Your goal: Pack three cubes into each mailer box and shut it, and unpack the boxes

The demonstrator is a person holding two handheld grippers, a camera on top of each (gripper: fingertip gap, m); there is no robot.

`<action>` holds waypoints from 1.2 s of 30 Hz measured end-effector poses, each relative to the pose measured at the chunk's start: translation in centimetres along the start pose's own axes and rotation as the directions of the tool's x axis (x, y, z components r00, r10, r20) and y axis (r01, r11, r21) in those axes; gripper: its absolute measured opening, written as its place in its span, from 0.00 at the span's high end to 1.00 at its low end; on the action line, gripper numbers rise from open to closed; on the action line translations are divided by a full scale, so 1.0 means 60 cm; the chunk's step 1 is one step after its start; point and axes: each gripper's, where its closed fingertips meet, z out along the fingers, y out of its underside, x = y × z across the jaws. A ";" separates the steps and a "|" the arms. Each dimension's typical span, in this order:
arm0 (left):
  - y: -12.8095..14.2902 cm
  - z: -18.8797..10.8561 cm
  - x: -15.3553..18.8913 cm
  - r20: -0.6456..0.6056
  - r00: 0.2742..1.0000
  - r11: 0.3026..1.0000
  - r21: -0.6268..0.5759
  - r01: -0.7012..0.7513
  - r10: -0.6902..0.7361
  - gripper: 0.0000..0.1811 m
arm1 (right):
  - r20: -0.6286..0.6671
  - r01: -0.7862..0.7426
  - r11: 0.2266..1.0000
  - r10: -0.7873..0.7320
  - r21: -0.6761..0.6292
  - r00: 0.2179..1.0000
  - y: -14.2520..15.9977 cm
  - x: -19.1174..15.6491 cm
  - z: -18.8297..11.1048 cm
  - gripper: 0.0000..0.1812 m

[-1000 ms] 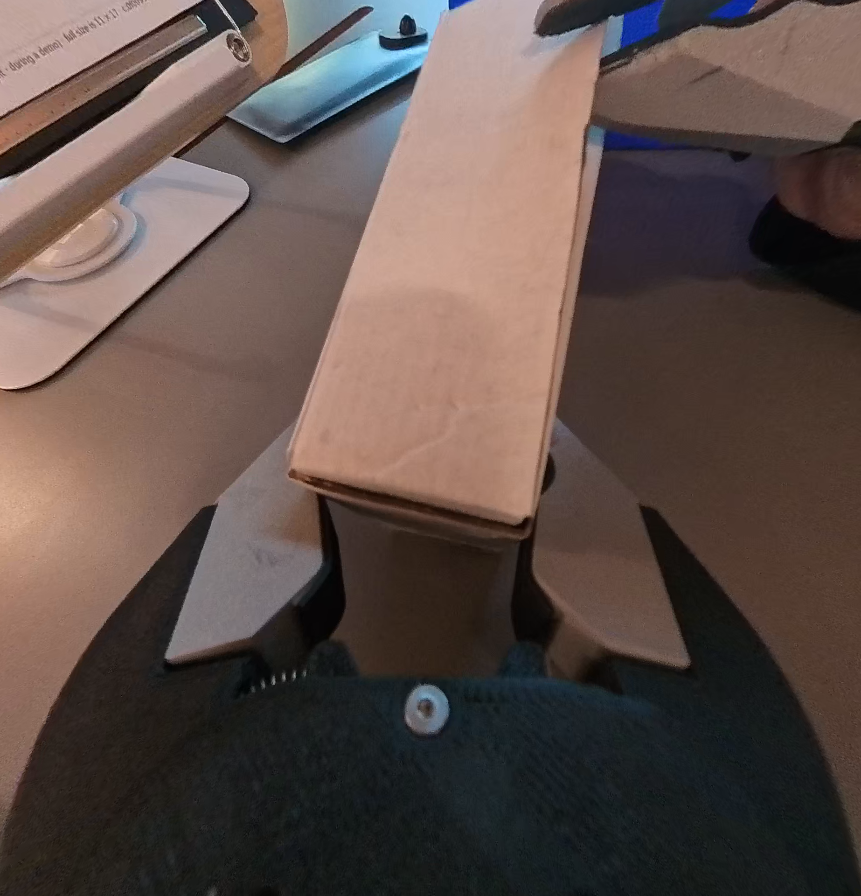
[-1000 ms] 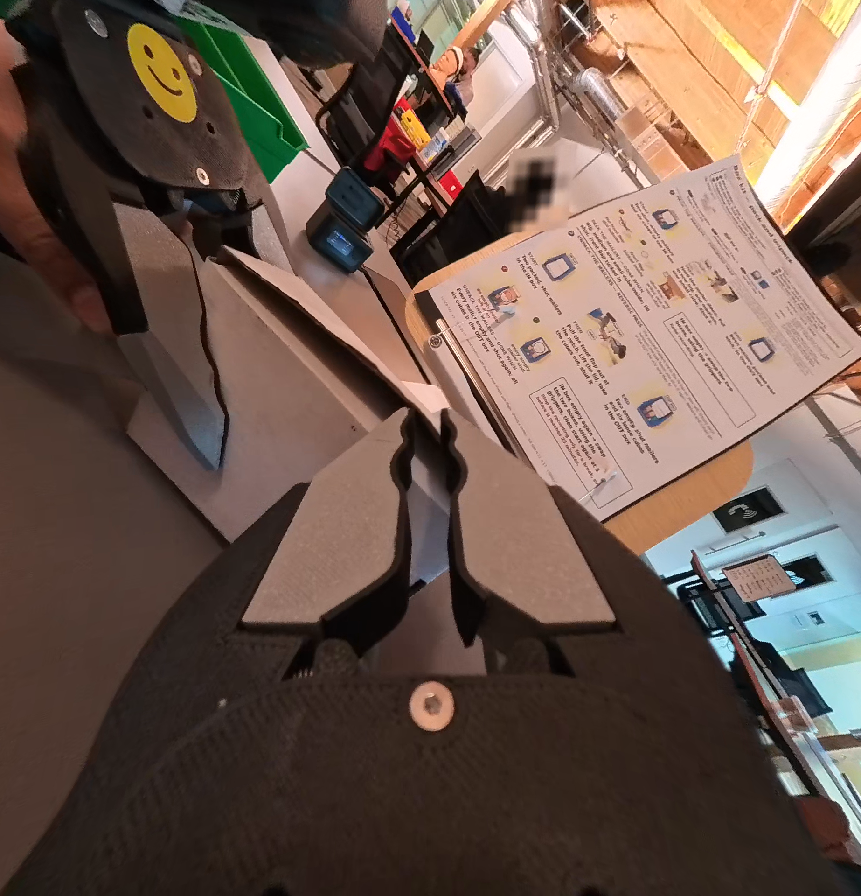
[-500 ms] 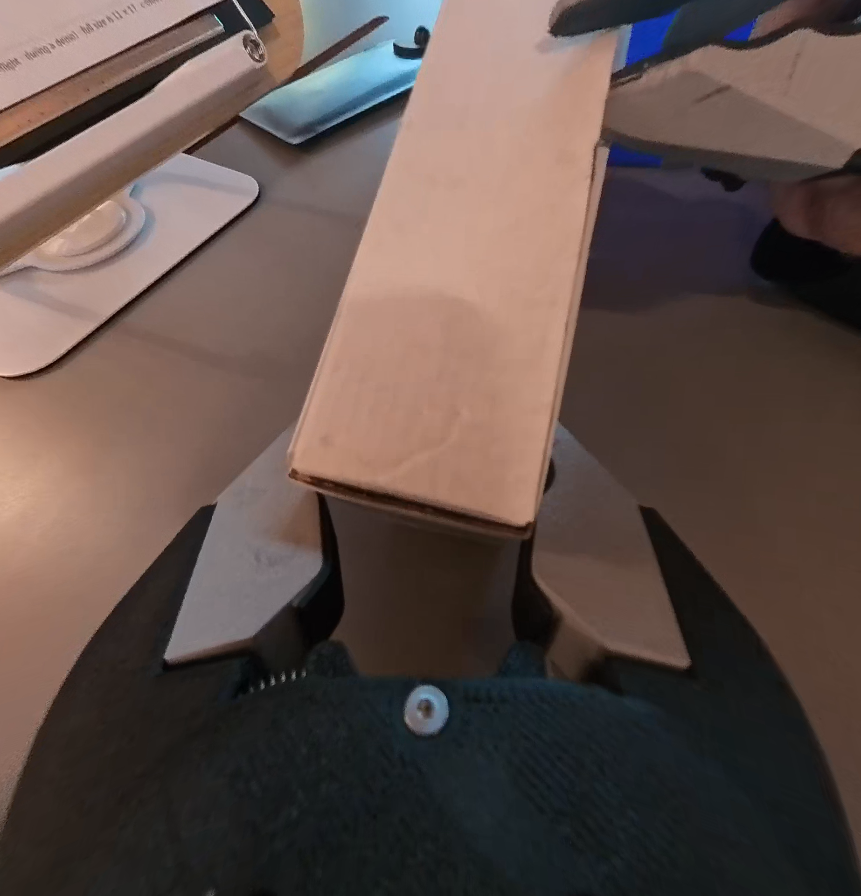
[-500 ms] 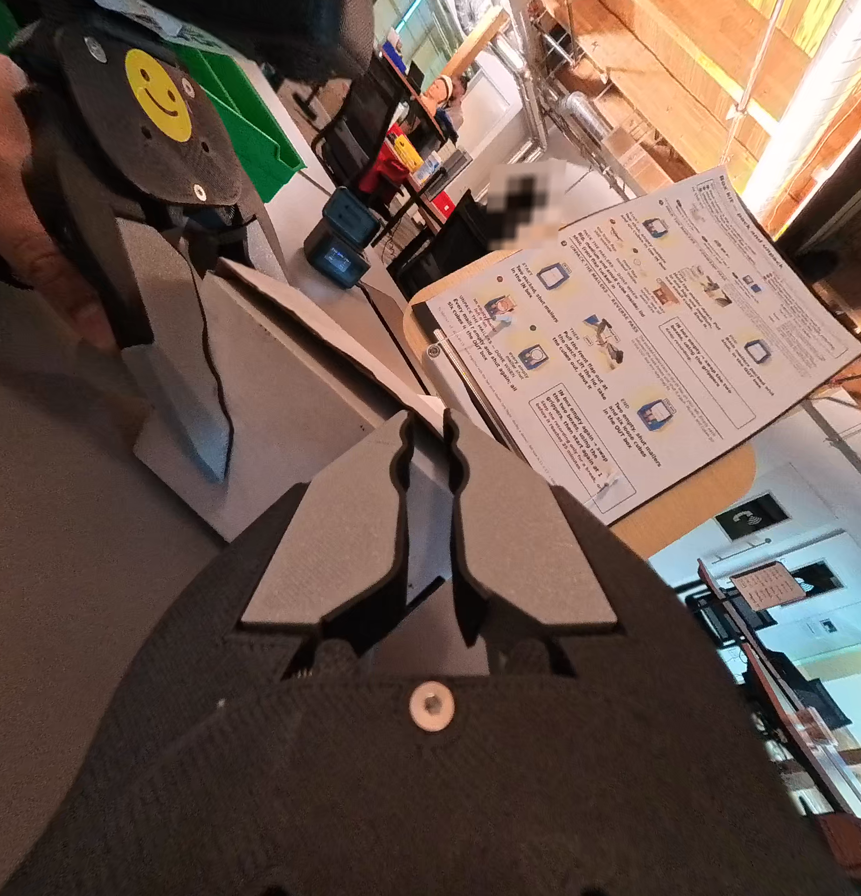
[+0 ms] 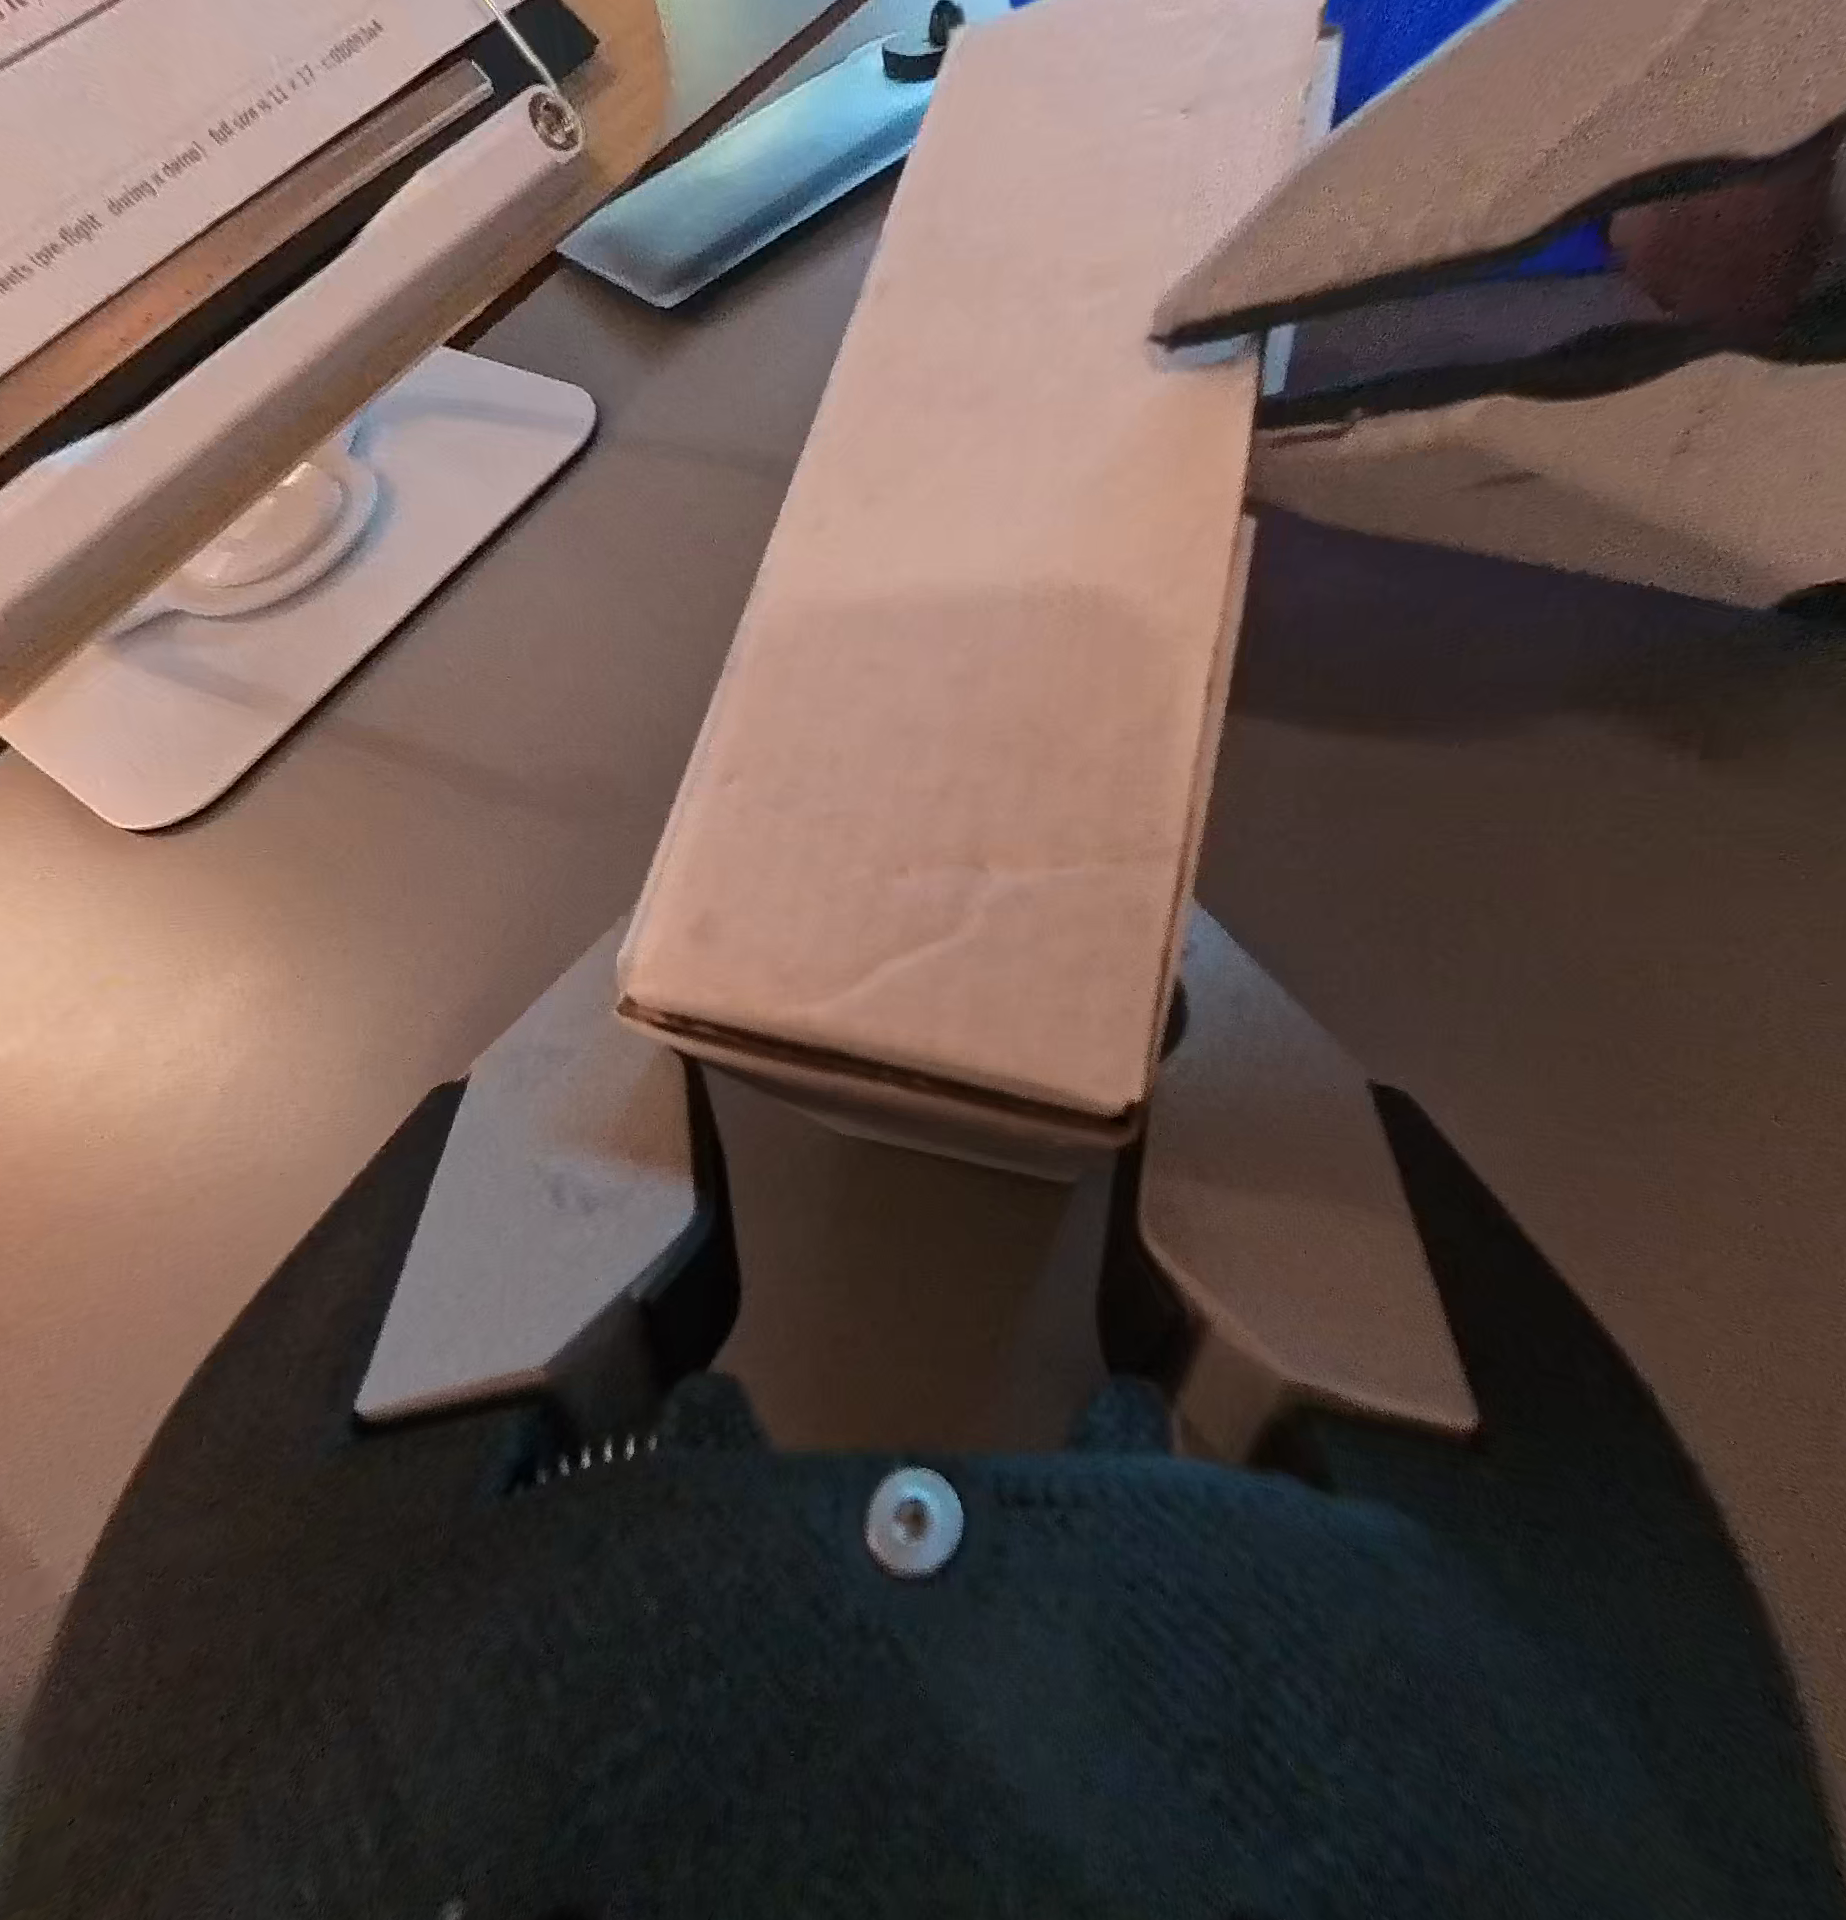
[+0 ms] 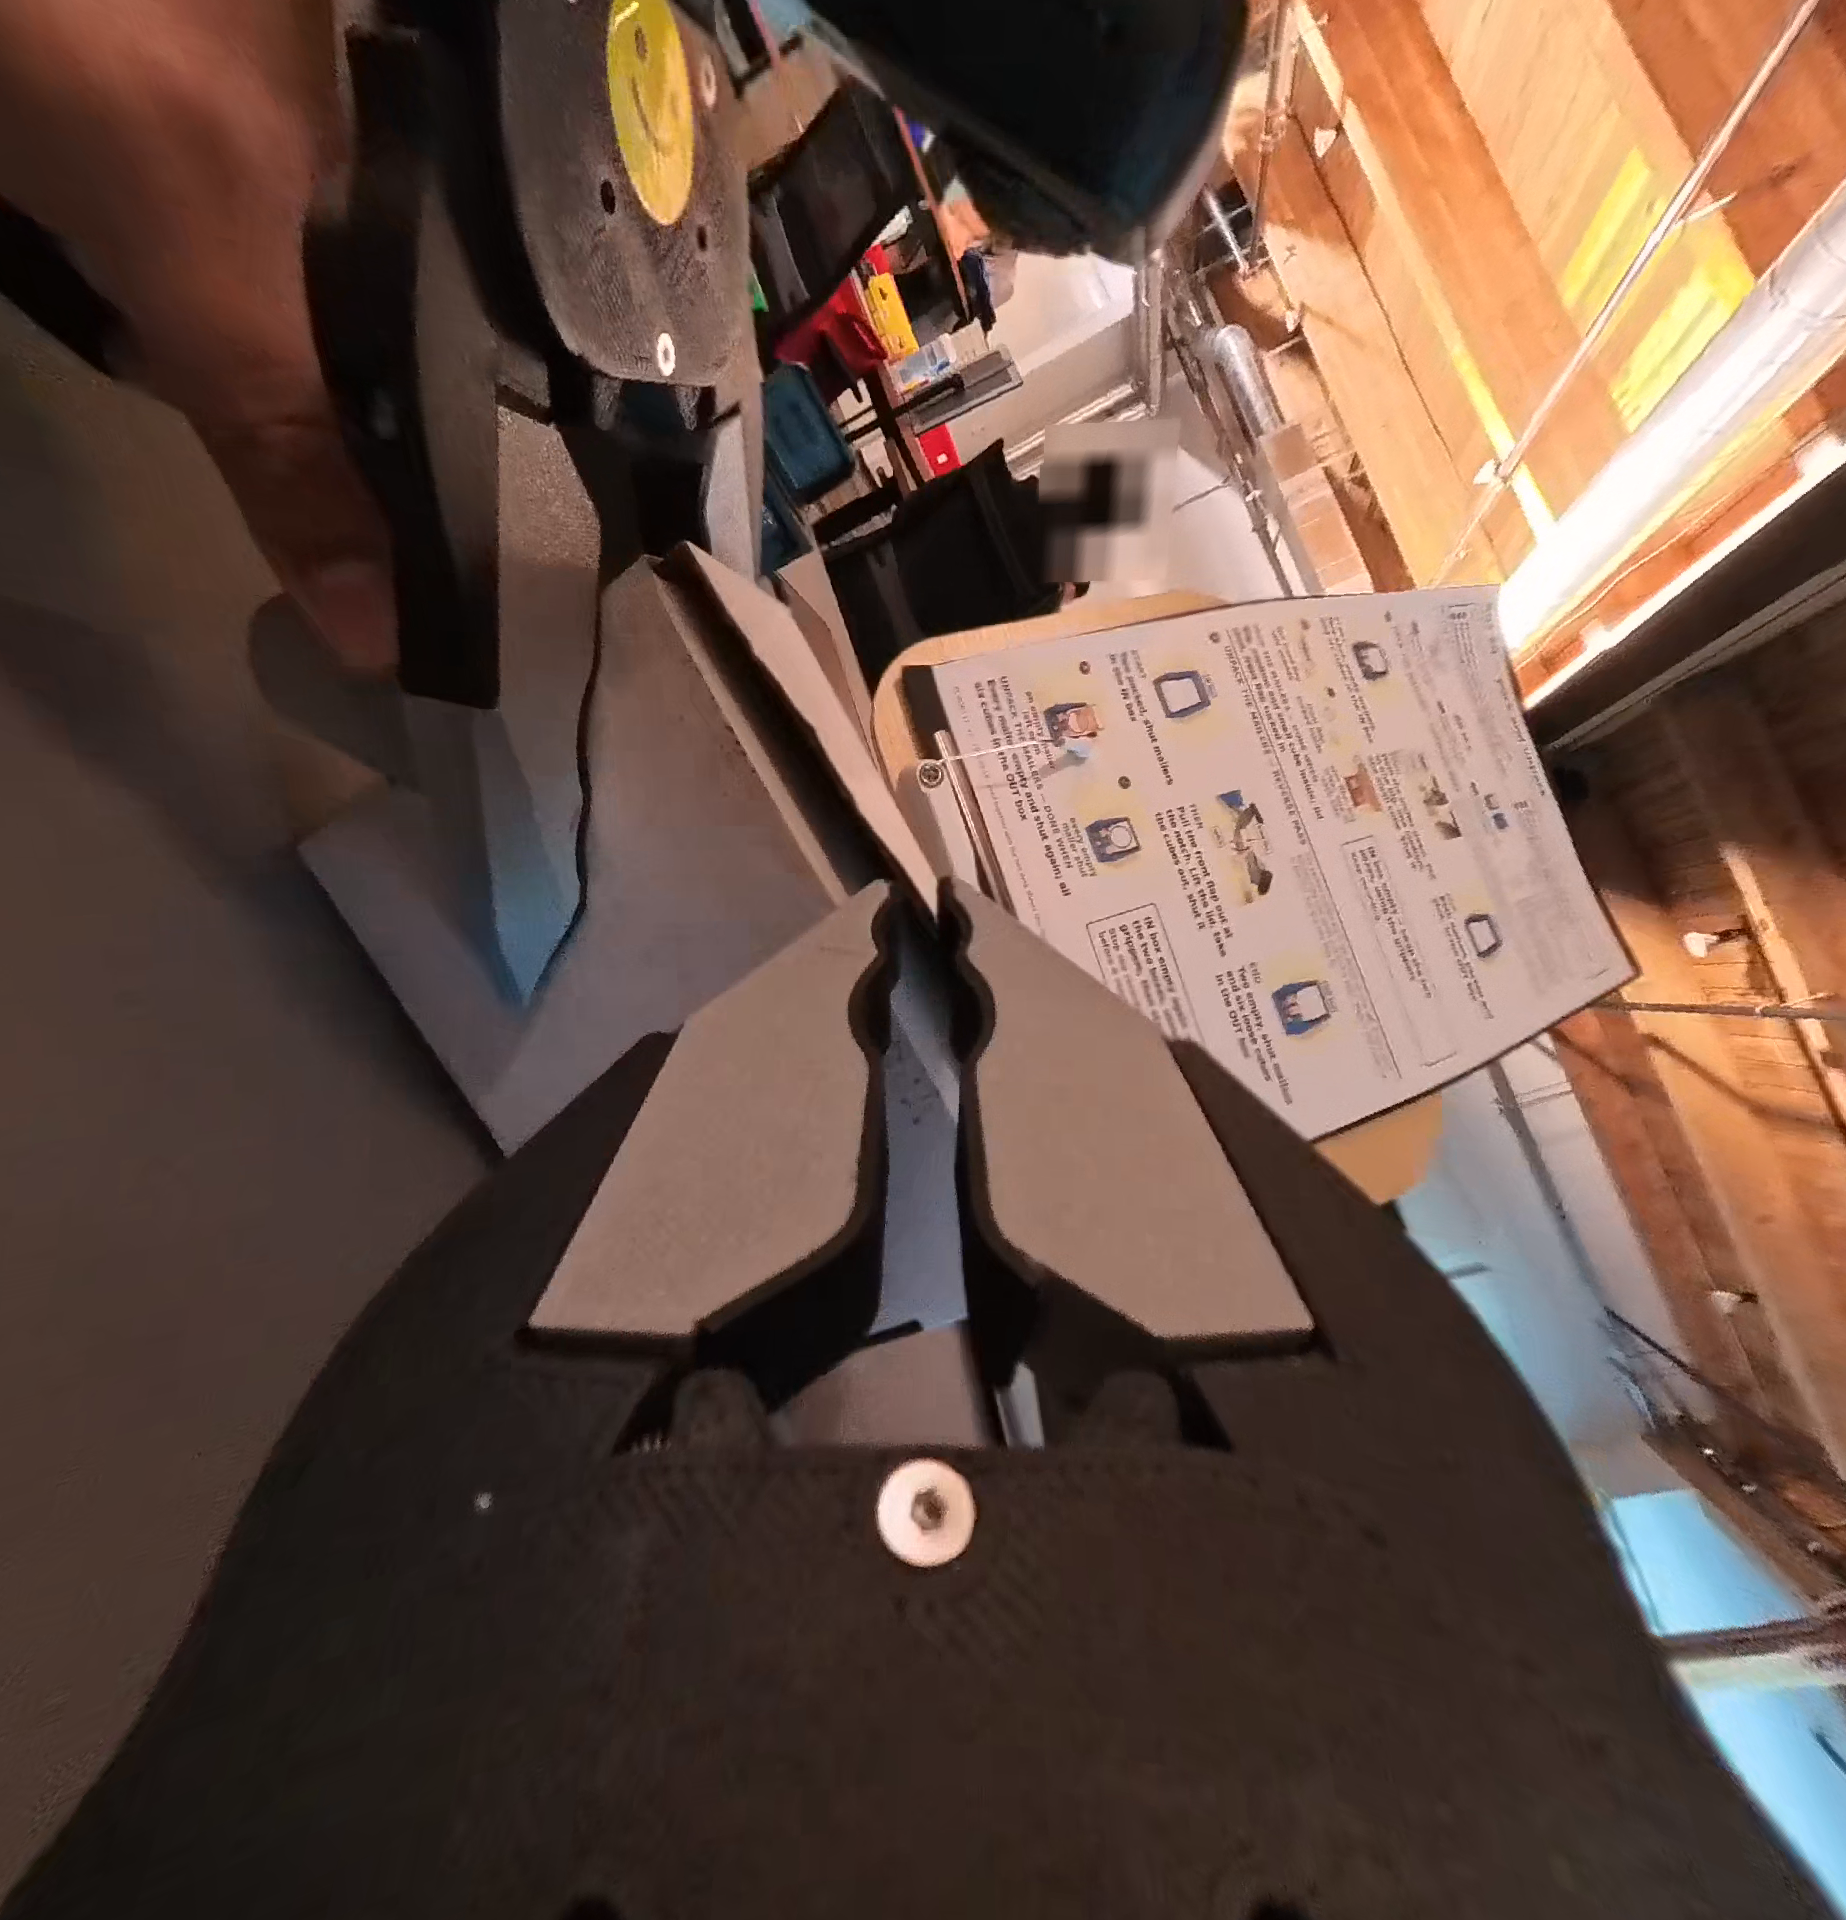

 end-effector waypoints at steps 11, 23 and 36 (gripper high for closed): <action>-0.007 0.000 0.011 0.094 0.963 0.968 -0.038 -0.250 0.253 0.54 | -0.056 -0.264 0.963 0.266 0.045 0.962 -0.010 0.057 -0.007 0.96; -0.024 0.004 0.043 0.074 0.922 0.920 0.070 -0.385 0.380 0.53 | -0.200 -0.450 0.890 0.456 0.079 0.867 0.056 0.125 -0.029 1.00; -0.021 0.002 0.036 0.014 0.936 0.931 0.100 -0.351 0.351 0.54 | 0.091 -0.798 0.602 0.794 0.017 0.601 0.096 0.106 -0.022 1.00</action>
